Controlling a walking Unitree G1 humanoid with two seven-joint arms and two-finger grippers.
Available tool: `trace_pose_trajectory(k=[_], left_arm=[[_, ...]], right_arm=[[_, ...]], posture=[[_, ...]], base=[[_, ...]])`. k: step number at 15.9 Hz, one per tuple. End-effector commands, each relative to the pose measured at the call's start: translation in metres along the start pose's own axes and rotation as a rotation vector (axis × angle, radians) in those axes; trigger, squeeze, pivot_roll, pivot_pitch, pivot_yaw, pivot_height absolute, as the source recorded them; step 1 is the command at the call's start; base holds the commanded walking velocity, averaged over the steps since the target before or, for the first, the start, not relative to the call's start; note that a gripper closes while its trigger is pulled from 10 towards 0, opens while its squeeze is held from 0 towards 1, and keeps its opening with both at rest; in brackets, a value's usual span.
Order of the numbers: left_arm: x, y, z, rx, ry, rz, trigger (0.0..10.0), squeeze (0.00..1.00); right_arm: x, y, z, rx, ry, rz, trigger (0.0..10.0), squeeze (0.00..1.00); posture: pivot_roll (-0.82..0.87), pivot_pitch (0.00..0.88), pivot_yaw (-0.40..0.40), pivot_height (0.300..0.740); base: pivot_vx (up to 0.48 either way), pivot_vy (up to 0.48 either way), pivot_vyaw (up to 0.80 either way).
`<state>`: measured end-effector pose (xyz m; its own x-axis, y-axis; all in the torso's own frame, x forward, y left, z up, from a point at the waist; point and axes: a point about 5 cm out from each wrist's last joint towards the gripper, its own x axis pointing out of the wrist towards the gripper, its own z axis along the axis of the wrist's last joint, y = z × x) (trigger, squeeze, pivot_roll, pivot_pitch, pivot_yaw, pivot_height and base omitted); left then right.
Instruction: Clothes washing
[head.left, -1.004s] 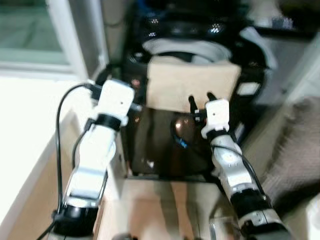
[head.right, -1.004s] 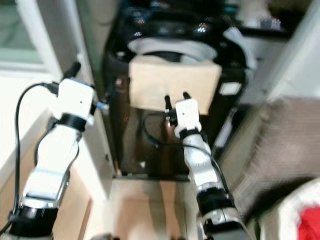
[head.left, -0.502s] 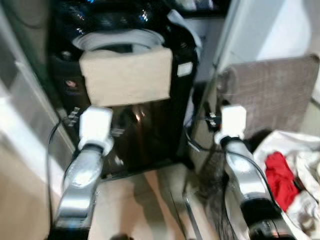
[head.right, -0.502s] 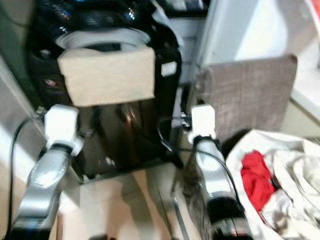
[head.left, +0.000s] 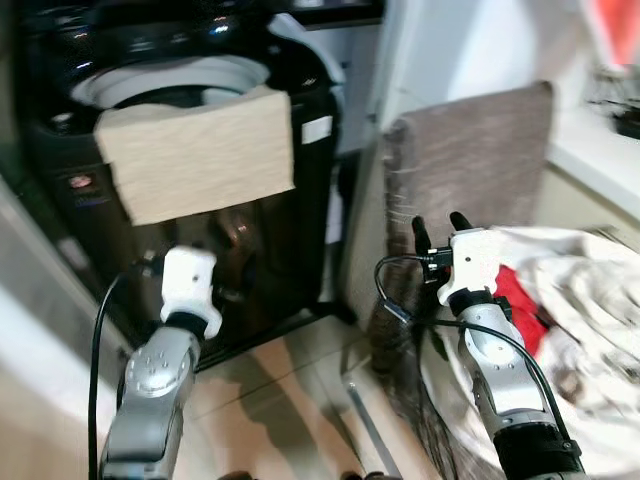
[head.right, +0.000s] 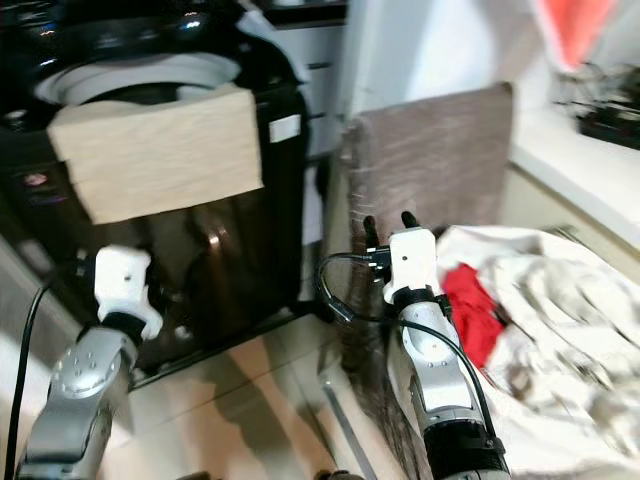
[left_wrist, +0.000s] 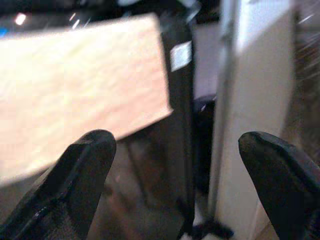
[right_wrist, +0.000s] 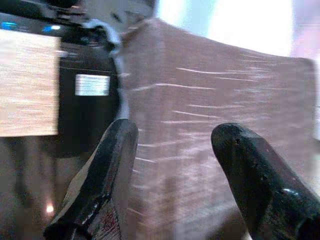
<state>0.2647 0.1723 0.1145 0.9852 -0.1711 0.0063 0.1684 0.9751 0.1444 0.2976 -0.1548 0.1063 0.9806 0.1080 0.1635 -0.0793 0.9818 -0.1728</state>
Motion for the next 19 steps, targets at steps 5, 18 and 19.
trace_pose_trajectory(k=[5,18,19], left_arm=[[0.007,-0.009,0.015,0.075,-0.09,-0.087,10.0,0.0],[0.007,-0.017,0.016,0.163,-0.093,-0.097,10.0,0.0],[0.007,-0.016,0.015,0.168,-0.093,-0.097,10.0,0.0]], right_arm=[[-0.007,-0.042,-0.028,0.113,0.186,-0.244,10.0,0.0],[-0.003,-0.043,-0.039,0.056,0.274,-0.254,10.0,1.0],[-0.003,-0.044,-0.044,0.076,0.304,-0.274,10.0,1.0]], posture=[[0.0,0.014,-0.008,0.74],[0.0,0.051,-0.004,0.731],[0.0,0.052,-0.005,0.731]], base=[[0.0,0.0,-0.66],[0.0,0.0,-0.37],[0.0,0.0,0.0]])
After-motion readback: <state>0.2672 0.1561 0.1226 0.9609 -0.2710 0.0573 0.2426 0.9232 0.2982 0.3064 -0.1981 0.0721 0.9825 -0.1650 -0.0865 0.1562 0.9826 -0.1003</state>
